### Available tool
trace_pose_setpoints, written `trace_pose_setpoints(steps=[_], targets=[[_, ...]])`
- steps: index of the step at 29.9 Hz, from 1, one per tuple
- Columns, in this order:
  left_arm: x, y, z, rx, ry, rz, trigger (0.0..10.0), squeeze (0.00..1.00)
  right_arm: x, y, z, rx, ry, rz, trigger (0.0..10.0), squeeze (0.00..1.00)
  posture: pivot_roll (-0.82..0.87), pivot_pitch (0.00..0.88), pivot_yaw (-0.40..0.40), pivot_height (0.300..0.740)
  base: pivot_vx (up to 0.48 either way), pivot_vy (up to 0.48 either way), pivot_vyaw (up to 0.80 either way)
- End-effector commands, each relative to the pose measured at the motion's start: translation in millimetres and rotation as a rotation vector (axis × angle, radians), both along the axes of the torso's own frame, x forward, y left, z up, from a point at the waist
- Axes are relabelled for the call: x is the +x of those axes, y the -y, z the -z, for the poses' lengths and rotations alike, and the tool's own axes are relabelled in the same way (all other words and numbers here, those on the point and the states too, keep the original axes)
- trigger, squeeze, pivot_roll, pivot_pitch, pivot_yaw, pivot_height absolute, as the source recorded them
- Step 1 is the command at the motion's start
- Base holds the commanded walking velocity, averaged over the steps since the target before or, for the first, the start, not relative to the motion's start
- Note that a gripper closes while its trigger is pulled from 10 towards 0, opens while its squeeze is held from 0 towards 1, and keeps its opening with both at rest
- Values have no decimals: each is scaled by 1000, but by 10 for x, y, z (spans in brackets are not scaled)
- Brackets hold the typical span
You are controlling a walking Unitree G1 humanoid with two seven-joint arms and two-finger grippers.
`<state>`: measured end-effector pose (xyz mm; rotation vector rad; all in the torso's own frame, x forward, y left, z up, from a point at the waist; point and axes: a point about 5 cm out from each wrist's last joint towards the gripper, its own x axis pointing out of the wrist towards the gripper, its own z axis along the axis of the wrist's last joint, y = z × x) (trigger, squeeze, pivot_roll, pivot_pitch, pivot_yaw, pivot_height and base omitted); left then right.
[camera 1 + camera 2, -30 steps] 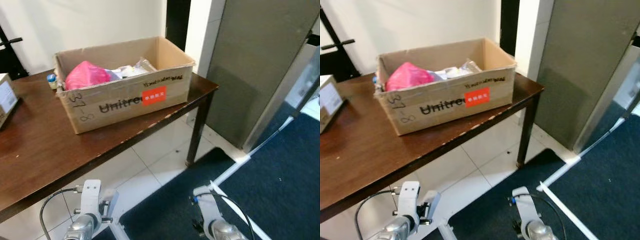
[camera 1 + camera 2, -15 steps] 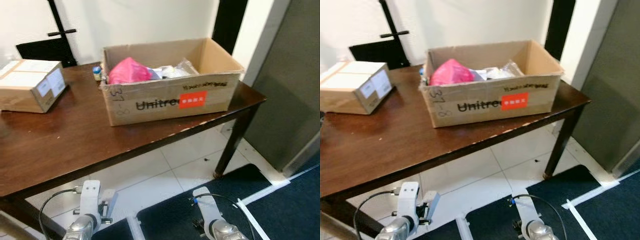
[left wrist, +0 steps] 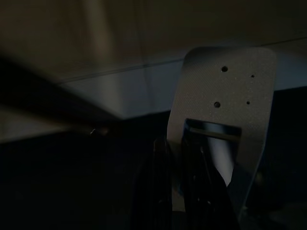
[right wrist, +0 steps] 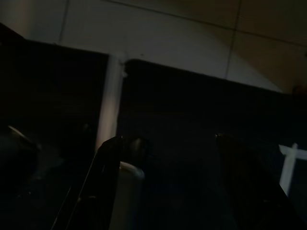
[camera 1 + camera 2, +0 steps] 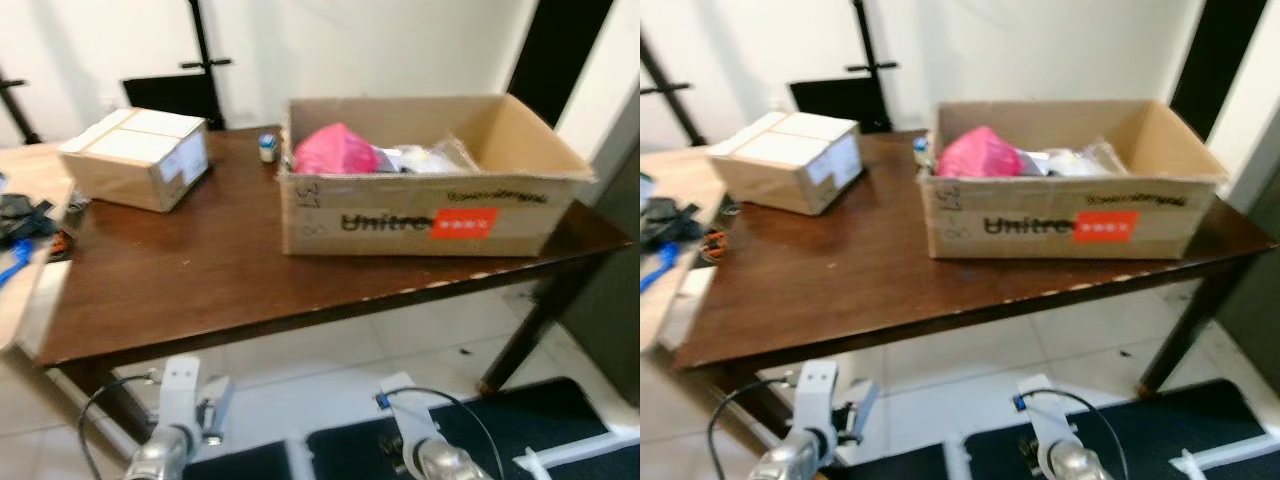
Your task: Picking trash to rubbish bin
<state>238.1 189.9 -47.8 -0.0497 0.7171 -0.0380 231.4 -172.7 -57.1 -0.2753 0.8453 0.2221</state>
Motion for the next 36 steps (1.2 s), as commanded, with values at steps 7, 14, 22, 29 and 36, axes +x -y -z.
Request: trace_pose_setpoints(steps=[7, 14, 22, 29, 36], targets=[[-7, 26, 9, 1, -4, 10, 10000, 0, -67, 58, 41, -3, -22, 30, 10000, 0, -107, 64, 27, 740, 0, 0, 0], [4, 39, 3, -18, -2, 3, 10000, 0, -84, 80, 49, 12, -23, 59, 10000, 0, -110, 64, 30, 740, 0, -273, 0], [-1, 30, 6, -19, -6, 7, 10000, 0, -79, 97, 42, 19, -19, 69, 10000, 0, -111, 68, 32, 740, 0, -394, 0], [-6, 22, 9, -22, -7, 1, 10000, 0, -70, 91, 38, 21, -20, 65, 10000, 0, -109, 70, 28, 740, 0, -386, 0], [-6, 25, 9, -26, -6, -6, 10000, 0, -54, 91, 27, 20, -17, 58, 10000, 0, -107, 76, 18, 740, 0, -381, 0]])
